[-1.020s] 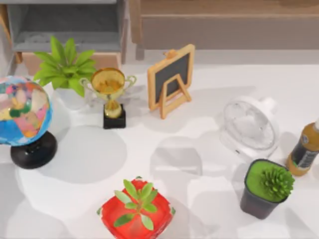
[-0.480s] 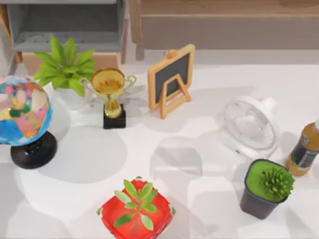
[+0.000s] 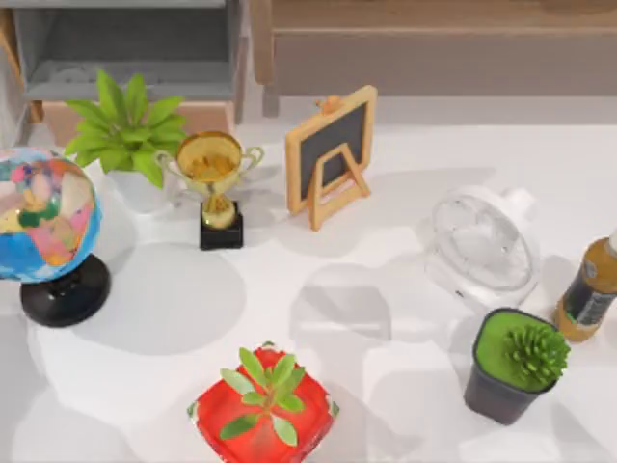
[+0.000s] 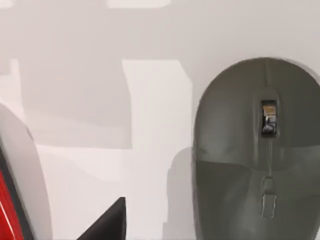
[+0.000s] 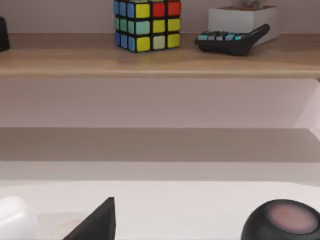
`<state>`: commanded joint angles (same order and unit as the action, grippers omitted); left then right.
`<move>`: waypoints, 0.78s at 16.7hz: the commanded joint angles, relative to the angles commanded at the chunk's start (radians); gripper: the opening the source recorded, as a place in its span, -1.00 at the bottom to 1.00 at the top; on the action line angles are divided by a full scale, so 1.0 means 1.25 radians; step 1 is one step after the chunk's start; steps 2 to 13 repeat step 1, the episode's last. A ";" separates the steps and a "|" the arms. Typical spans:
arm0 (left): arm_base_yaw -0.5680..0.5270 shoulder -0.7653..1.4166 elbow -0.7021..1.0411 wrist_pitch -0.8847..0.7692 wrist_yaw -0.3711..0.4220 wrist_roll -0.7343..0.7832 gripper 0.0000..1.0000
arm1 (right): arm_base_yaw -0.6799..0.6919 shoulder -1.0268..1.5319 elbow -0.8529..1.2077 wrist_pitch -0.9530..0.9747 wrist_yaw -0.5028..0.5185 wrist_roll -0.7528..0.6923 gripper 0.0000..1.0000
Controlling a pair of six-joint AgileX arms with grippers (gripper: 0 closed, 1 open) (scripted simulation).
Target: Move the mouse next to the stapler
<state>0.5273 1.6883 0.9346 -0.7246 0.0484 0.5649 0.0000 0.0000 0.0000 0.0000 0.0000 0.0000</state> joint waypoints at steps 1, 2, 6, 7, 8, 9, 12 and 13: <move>0.000 0.000 0.000 0.000 0.000 0.000 1.00 | 0.000 0.000 0.000 0.000 0.000 0.000 1.00; 0.000 0.000 0.000 0.000 0.000 0.000 1.00 | 0.000 0.000 0.000 0.000 0.000 0.000 1.00; 0.000 0.000 0.000 0.000 0.000 0.000 1.00 | 0.000 0.000 0.000 0.000 0.000 0.000 1.00; 0.000 0.000 0.000 0.000 0.000 0.000 1.00 | 0.000 0.000 0.000 0.000 0.000 0.000 1.00; 0.000 0.000 0.000 0.000 0.000 0.000 1.00 | 0.000 0.000 0.000 0.000 0.000 0.000 1.00; 0.000 0.000 0.000 0.000 0.000 0.000 1.00 | 0.000 0.000 0.000 0.000 0.000 0.000 1.00; 0.000 0.000 0.000 0.000 0.000 0.000 1.00 | 0.000 0.000 0.000 0.000 0.000 0.000 1.00; 0.000 0.000 0.000 0.000 0.000 0.000 1.00 | 0.000 0.000 0.000 0.000 0.000 0.000 1.00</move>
